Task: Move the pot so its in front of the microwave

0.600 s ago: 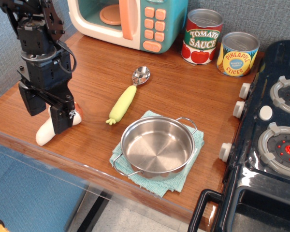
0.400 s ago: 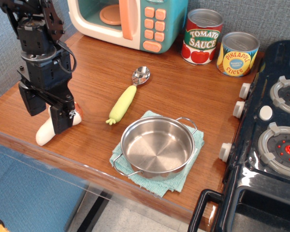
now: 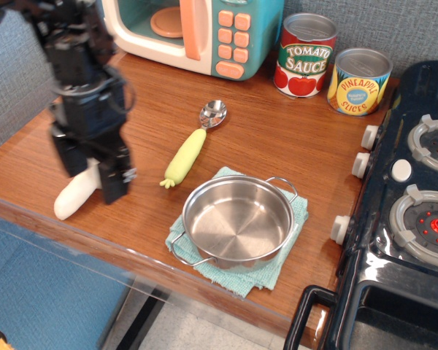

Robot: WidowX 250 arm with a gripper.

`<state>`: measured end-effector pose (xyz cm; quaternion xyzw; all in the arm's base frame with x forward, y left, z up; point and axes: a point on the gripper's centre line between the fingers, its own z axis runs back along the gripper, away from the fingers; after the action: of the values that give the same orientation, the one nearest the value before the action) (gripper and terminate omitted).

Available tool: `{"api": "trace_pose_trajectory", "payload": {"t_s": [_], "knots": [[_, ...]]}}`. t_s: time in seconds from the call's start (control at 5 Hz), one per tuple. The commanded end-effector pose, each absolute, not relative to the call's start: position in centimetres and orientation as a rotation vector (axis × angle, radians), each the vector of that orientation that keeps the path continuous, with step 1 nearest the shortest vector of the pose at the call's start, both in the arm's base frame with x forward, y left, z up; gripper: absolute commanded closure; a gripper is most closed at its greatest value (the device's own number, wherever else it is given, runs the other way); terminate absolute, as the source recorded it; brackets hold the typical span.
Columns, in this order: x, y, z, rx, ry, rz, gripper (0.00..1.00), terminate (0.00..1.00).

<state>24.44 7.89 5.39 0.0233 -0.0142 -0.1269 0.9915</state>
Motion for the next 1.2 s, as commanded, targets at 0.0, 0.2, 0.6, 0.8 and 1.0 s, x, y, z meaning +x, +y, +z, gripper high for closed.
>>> {"api": "trace_pose_trajectory", "payload": {"t_s": [0.0,0.2,0.6,0.8,1.0], "knots": [[28.1,1.7,7.6,0.052,-0.14,-0.452,0.0,0.0],[29.8,-0.1,5.8,0.005,-0.126,-0.481,0.0,0.0],[31.0,-1.4,2.9,-0.02,-0.072,-0.475,0.0,0.0],[31.0,-1.6,2.9,-0.018,-0.083,-0.483,1.0,0.0],[31.0,-1.8,3.1,-0.01,-0.086,-0.493,1.0,0.0]]}}
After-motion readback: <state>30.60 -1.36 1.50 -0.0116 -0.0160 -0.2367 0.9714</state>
